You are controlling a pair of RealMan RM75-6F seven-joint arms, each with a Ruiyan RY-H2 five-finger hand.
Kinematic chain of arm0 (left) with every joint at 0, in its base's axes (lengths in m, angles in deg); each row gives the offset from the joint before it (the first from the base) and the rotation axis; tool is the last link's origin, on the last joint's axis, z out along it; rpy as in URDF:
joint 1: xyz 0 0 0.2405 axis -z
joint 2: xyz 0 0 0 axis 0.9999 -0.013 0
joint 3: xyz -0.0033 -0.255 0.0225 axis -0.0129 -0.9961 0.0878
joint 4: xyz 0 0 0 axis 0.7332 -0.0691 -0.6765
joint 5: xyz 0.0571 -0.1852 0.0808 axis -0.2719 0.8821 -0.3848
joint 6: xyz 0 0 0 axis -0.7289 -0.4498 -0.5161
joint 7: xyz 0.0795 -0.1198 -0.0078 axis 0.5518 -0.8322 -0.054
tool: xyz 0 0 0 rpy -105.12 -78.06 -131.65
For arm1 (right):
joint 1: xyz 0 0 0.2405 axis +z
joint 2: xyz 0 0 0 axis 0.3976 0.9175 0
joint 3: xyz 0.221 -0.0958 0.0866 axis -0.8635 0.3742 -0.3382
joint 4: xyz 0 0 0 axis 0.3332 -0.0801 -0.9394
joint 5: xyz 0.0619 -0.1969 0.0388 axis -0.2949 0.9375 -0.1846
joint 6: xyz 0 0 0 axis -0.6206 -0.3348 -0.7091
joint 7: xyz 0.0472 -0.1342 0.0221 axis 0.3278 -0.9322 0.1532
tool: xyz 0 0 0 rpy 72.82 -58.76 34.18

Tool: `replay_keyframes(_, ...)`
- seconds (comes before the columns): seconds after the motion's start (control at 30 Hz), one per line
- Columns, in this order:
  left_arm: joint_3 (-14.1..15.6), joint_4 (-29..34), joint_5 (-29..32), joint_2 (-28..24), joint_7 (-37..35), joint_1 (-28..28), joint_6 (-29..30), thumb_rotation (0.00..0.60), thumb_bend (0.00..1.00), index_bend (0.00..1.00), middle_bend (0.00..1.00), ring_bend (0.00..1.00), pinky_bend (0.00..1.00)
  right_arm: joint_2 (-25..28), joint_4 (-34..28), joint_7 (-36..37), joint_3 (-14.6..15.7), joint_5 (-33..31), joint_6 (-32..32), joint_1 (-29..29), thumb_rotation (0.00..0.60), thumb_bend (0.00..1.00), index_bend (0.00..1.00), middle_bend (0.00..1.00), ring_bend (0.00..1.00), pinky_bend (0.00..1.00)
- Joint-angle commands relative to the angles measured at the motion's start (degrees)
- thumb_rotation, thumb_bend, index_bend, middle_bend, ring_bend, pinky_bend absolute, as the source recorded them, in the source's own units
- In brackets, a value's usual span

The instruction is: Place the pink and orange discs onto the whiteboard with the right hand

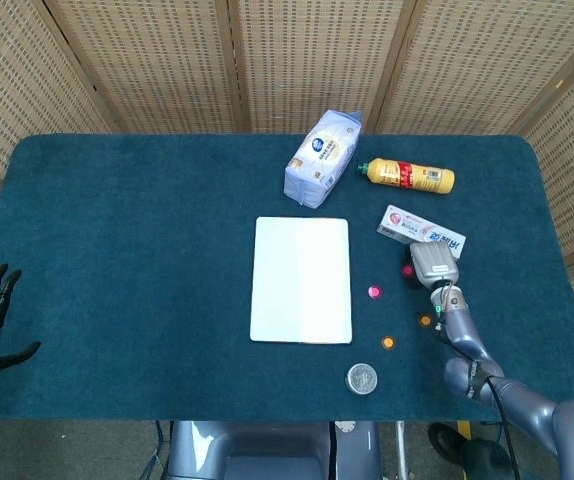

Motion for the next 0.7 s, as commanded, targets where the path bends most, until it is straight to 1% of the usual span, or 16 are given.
replay_keyframes(0.03, 0.0, 0.0, 0.0, 0.0, 0.0, 0.0, 0.0, 0.600, 0.00, 0.00, 0.00, 0.00, 0.00, 0.1, -0.3, 0.5, -0.2, -0.8, -0.7, 0.2, 0.600, 0.31, 0.49, 0.90, 0.89, 1.00)
replay_keyframes(0.23, 0.0, 0.0, 0.0, 0.0, -0.1, 0.0, 0.0, 0.600, 0.00, 0.00, 0.00, 0.00, 0.00, 0.3, -0.7, 0.8, 0.0, -1.4, -0.5, 0.5, 0.600, 0.36, 0.50, 0.90, 0.89, 1.00)
replay_keyframes(0.33, 0.0, 0.0, -0.1, 0.0, -0.1, 0.0, 0.0, 0.600, 0.00, 0.00, 0.00, 0.00, 0.00, 0.6, -1.5, 1.2, -0.1, -1.5, -0.2, 0.6, 0.600, 0.36, 0.50, 0.90, 0.89, 1.00)
replay_keyframes(0.43, 0.0, 0.1, -0.1, 0.0, 0.0, 0.0, 0.0, 0.600, 0.00, 0.00, 0.00, 0.00, 0.00, 1.7, -3.9, 2.1, -0.7, -1.6, 0.0, 0.8, 0.600, 0.36, 0.50, 0.90, 0.89, 1.00)
replay_keyframes(0.57, 0.0, 0.1, 0.0, 0.0, 0.1, 0.0, -0.1, 0.600, 0.00, 0.00, 0.00, 0.00, 0.00, 3.4, -9.3, 2.9, -2.7, -2.3, 0.5, 2.4, 0.600, 0.38, 0.50, 0.90, 0.89, 1.00)
replay_keyframes(0.63, 0.0, 0.1, 0.1, 0.0, 0.0, 0.0, -0.2, 0.600, 0.00, 0.00, 0.00, 0.00, 0.00, 3.8, -12.9, 2.5, -4.3, -2.5, 1.0, 4.3, 0.600, 0.39, 0.50, 0.90, 0.89, 1.00)
replay_keyframes(0.7, 0.0, 0.1, 0.2, -0.1, -0.2, 0.0, -0.2, 0.600, 0.00, 0.00, 0.00, 0.00, 0.00, 3.7, -14.8, 0.8, -5.0, -3.2, 1.5, 6.1, 0.600, 0.39, 0.50, 0.90, 0.89, 1.00)
